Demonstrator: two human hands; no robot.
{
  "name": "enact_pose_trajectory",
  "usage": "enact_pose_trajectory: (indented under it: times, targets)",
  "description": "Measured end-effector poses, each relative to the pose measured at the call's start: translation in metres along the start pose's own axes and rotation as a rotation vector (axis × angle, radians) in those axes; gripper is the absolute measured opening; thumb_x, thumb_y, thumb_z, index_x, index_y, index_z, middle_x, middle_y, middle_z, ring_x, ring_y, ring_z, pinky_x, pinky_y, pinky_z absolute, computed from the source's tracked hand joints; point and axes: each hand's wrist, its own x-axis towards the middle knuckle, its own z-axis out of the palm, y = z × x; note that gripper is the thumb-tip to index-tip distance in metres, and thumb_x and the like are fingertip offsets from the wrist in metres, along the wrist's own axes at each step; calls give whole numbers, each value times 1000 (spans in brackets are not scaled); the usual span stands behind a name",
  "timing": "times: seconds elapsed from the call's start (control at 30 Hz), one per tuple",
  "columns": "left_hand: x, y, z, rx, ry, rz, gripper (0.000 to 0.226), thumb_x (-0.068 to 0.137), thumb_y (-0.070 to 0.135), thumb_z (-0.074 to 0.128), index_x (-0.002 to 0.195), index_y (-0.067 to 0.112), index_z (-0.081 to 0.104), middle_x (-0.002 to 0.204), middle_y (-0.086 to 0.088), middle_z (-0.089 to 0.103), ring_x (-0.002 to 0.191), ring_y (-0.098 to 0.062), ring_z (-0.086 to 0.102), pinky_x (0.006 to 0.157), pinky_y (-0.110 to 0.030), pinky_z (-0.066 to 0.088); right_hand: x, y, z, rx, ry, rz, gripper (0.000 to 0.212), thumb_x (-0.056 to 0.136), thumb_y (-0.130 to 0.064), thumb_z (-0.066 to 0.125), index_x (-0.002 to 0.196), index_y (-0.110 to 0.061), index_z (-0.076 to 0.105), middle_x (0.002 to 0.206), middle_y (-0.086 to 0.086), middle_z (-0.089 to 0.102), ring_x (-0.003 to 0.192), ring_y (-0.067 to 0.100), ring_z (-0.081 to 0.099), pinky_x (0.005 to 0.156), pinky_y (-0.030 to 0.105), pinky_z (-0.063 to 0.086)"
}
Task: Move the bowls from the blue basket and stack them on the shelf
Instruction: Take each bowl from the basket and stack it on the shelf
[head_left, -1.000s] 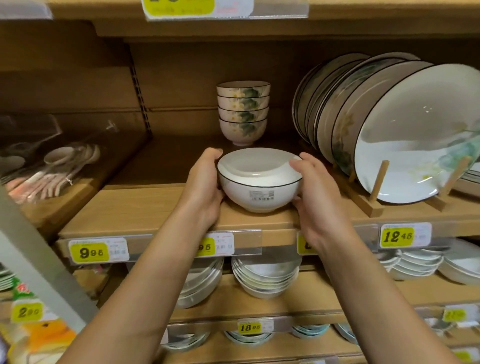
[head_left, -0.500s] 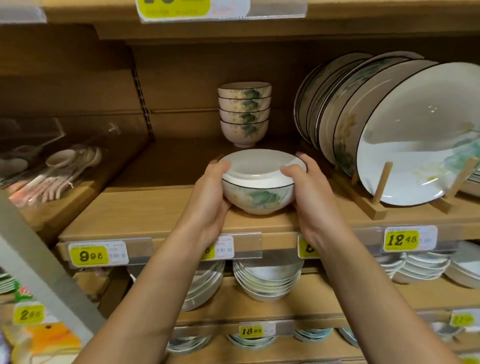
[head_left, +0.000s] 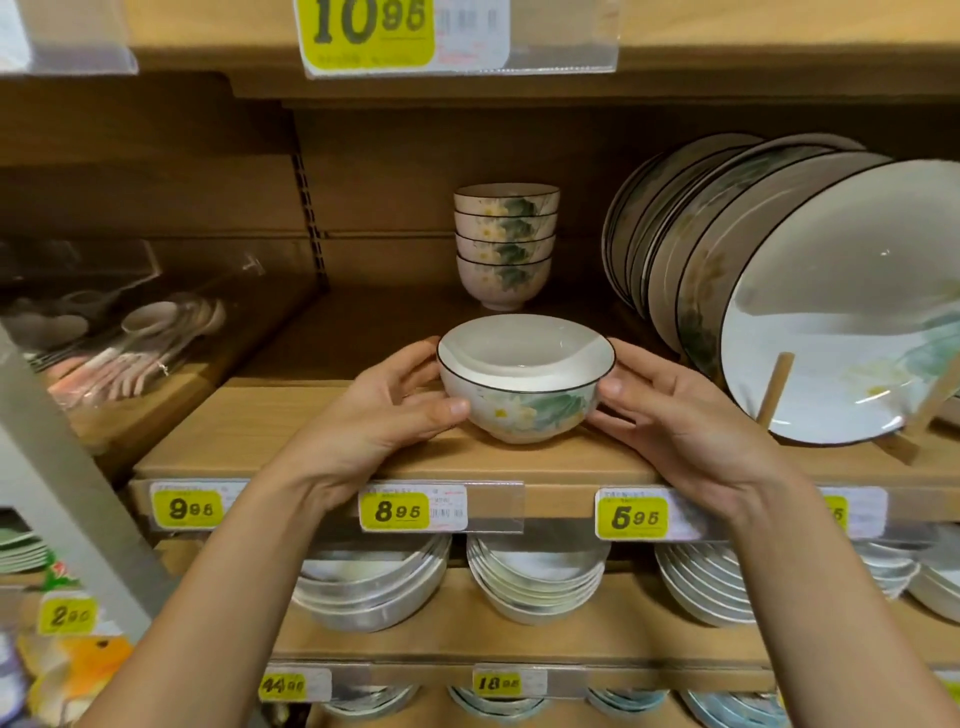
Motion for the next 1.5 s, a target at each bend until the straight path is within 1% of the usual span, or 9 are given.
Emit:
enact_pose_trajectory:
  times: [0.13, 0.23, 0.37, 0.57, 0.73, 0.9, 1.1, 1.33, 1.5]
  targets:
    - [7, 3, 7, 28, 49, 7, 106, 61, 13, 84, 151, 11, 27, 148, -5, 45, 116, -19, 64, 97, -38, 52, 10, -3, 3, -18, 5, -9, 74, 67, -4, 74, 137, -4, 50, 137, 10, 58, 125, 23, 57, 103, 40, 48]
    - [15, 15, 8, 20, 20, 37, 84, 68, 11, 83, 142, 13, 43, 140, -4, 55, 117, -21, 63, 96, -41, 52, 23, -14, 9, 2, 27, -33, 75, 66, -4, 73, 136, 0, 49, 134, 13, 59, 118, 23, 62, 94, 36, 54]
    - [30, 46, 7, 16, 65, 135, 61, 74, 14, 73, 132, 11, 54, 124, -3, 67, 114, -19, 64, 92, -34, 55, 41, -38, 22, 10, 23, -73, 40, 78, -2, 71, 115, 6, 60, 118, 36, 60, 118, 31, 60, 92, 31, 55]
    - [61, 75, 16, 64, 95, 224, 42, 93, 8, 58, 135, 8, 52, 131, -8, 63, 119, -21, 61, 100, -38, 51, 80, -57, 40, -123, 106, -235, 62, 70, -3, 79, 128, -11, 57, 122, 6, 67, 113, 19, 63, 92, 30, 54]
    - [90, 92, 16, 112, 41, 273, 45, 98, 10, 51, 142, 9, 43, 140, -8, 55, 127, -22, 54, 111, -43, 40, 114, -78, 41, -252, 129, -297, 69, 66, -4, 84, 129, -11, 56, 125, 7, 65, 119, 23, 59, 106, 44, 45]
    - [118, 105, 13, 98, -13, 315, 46, 101, 11, 44, 146, 8, 37, 148, -11, 46, 134, -24, 47, 116, -45, 32, 142, -95, 39, -259, 145, -408, 46, 66, -3, 84, 105, -19, 65, 111, 2, 71, 102, 13, 68, 96, 36, 52]
    - [148, 112, 5, 54, -66, 301, 47, 101, 11, 43, 148, 13, 34, 149, -7, 46, 136, -21, 45, 118, -41, 29, 179, -95, 34, -327, 216, -457, 68, 61, -9, 89, 123, -11, 60, 121, 6, 68, 113, 19, 63, 101, 39, 49]
    - [191, 118, -4, 81, -104, 323, 49, 100, 15, 48, 147, 14, 35, 147, -5, 48, 135, -18, 46, 116, -35, 33, 212, -94, 29, -311, 252, -516, 50, 64, -7, 87, 106, -23, 64, 106, -5, 71, 94, 1, 66, 73, 16, 52]
    - [215, 108, -12, 106, -87, 313, 50, 99, 18, 51, 147, 17, 34, 147, -3, 46, 136, -17, 43, 118, -36, 29, 235, -88, 19, -357, 265, -508, 60, 70, -9, 84, 125, -12, 60, 121, 4, 67, 107, 13, 63, 82, 22, 51]
